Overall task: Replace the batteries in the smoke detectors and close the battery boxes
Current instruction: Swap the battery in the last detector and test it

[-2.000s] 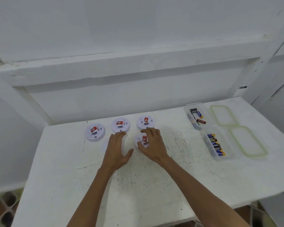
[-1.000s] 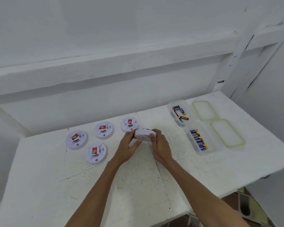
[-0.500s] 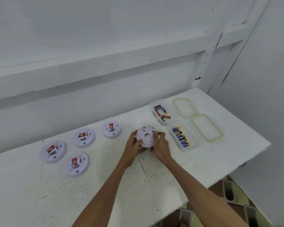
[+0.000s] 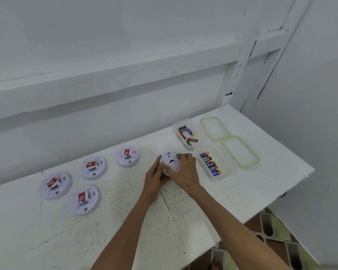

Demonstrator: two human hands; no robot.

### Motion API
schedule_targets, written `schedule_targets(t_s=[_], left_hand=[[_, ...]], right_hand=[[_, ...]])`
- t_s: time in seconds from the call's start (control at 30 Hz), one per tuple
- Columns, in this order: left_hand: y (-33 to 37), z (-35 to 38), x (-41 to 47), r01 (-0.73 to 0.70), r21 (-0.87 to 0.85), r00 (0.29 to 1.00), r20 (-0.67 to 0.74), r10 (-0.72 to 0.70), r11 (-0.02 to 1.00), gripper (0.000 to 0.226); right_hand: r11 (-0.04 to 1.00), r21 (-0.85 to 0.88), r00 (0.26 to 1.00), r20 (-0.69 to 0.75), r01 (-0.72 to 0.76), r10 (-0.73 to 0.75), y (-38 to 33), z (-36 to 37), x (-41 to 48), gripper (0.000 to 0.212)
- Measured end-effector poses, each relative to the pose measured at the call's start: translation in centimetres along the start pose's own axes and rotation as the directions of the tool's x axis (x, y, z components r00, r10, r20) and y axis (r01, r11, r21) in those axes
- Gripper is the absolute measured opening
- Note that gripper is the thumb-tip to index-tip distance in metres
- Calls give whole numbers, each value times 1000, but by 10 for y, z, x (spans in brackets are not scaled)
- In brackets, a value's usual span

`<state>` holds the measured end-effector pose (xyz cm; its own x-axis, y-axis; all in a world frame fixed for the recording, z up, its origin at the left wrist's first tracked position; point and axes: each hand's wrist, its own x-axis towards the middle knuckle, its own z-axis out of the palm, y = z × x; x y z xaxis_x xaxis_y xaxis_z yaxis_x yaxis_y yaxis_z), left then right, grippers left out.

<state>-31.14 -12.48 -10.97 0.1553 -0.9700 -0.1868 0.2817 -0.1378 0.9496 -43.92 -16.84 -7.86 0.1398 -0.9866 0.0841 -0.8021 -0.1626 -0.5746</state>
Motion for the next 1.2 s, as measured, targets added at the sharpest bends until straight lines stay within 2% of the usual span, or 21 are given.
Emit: schedule_targets(t_s=[0.13,0.33,0.47,0.63,0.73,0.8,0.9,0.97,1.1,1.2], left_hand=[[1,-2,1,6,8,1000,13,-6,1000,44],[3,-2,1,-2,37,999,39,1,999,46],[5,0,-2,-5,28,1000,22,4,1000,43],[2,-1,-1,12,27,1000,0,-12,1000,39],[-2,-2,2,17,23,1000,-26,-17,1000,42],[-4,-2,3,15,-3,999,-51,-16,1000,42],[-8,0,2,-9,-51,990,-140,2,999,41],[-9,2,1,-30,-93,976,-217,10,995,42],[-8,8,-3,-99,-134,957,-286,57,986,43],[-8,7,-2,-110,-175,943,-329,47,978,41]], right_hand=[[992,-126,997,70,22,-13,-7,-11,13,68],[995,-74,990,132,68,-58,-2,-15,17,68],[990,-112,994,69,89,-81,-6,-13,13,66],[992,-123,998,55,36,-30,-8,-10,6,67],[998,-59,999,39,4,-2,-2,-12,3,72],[999,21,999,-8,-48,48,5,-12,1,65],[995,39,992,-87,-91,94,13,-9,-5,53],[994,2,989,-95,-110,110,14,-5,-9,50],[969,-123,975,-86,-215,206,13,2,-12,47],[942,-261,977,-87,-209,193,18,7,-16,42]])
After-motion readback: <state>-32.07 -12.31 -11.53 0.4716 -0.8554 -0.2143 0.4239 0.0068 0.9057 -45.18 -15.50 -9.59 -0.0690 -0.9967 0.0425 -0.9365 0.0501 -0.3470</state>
